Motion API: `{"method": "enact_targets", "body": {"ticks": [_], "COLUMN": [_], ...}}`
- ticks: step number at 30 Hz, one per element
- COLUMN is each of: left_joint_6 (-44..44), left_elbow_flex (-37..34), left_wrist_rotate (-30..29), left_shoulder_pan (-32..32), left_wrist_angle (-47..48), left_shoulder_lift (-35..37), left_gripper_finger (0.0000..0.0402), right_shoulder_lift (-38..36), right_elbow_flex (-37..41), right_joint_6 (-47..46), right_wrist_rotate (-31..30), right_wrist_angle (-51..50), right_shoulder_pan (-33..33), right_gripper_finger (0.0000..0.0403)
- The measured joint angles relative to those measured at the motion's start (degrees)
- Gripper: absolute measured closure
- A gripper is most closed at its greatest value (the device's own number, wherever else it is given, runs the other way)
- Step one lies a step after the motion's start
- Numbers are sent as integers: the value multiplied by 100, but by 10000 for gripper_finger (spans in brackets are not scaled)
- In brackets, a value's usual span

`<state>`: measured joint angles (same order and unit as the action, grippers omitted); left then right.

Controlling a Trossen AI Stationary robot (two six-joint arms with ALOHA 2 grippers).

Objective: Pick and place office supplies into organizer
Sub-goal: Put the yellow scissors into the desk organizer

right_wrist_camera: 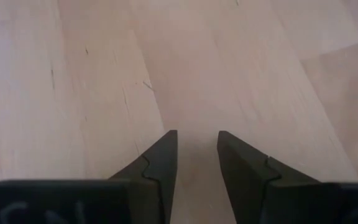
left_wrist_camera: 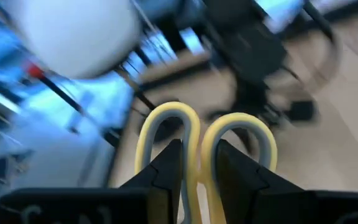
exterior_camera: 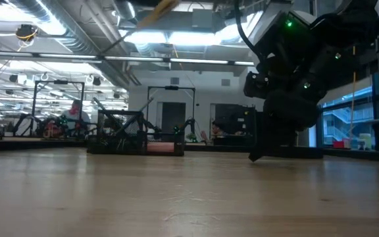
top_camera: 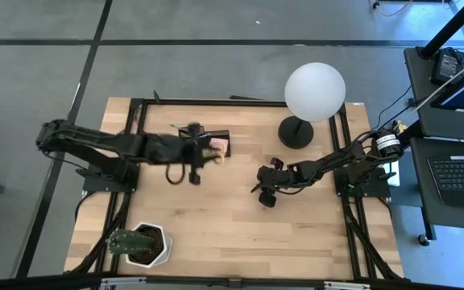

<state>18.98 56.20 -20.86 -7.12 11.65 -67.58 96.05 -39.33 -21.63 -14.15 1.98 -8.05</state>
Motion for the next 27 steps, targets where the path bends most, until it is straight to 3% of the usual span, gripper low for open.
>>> {"method": "enact_targets", "body": {"ticks": [10, 20, 27], "left_joint_6": [335, 382, 240], "left_elbow_flex": [-1196, -2784, -3368], "left_wrist_rotate": [861, 1028, 1024], "left_shoulder_pan": [1527, 2768, 3183], "left_wrist_angle": [-2115, -4807, -5528], "left_shoulder_lift": [877, 763, 478], "left_gripper_finger": [330, 330, 331], "right_shoulder_lift": [0, 0, 0], "right_elbow_flex": [0, 0, 0], "right_joint_6": [136, 264, 267], "right_wrist_rotate": [-425, -427, -427], "right_wrist_angle": [52, 138, 175], "right_shoulder_pan": [0, 0, 2], "right_gripper_finger": [284, 284, 284]}}
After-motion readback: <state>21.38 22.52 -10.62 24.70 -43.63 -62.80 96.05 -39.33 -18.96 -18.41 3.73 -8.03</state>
